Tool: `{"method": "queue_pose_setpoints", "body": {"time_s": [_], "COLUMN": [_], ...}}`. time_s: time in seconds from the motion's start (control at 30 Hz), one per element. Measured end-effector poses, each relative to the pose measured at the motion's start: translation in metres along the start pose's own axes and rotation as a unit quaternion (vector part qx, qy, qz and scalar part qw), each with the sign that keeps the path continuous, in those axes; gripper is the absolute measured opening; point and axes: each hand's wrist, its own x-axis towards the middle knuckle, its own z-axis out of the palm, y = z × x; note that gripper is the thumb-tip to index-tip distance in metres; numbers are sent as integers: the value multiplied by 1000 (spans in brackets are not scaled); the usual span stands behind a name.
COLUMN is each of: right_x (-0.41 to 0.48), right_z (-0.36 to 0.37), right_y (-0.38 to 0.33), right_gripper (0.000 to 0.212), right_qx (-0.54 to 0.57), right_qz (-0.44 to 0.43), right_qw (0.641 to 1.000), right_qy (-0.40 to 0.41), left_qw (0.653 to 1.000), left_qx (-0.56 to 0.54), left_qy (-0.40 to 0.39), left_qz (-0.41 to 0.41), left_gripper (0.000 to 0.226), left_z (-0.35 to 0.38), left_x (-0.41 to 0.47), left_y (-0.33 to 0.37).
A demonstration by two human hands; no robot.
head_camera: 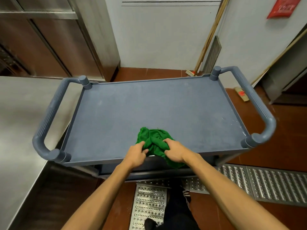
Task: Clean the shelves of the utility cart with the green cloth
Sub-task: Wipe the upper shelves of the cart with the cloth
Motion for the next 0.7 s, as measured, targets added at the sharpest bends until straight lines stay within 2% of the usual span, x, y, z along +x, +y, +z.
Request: {"method": "queue_pose_setpoints", "body": {"time_s": [0.17,0.3,0.43,0.53,0.7], "right_x": [0,2,16,30,58], "right_z": [-66,-136,-193,-232,-290], "right_y": [19,26,28,37,53], "right_gripper": [34,16,12,8,14], "right_qx": [-75,-93,-111,-78,-62], "right_qz": [-31,-49,-60,-57,-64], "right_qw": [996,991,985,983,974], "right_qy": [39,79,114,159,209], "left_qw": [998,994,983,979,974], "left_qx": [52,77,115,121,115], "left_qy": [20,39,67,72,82], "left_qz": [11,61,130,148,175], "left_gripper": [24,8,12,11,17], "left_z": [-44,-77,-103,-118,-133], "left_x": [29,59,97,128,177], "left_y": [5,34,83,116,167]}}
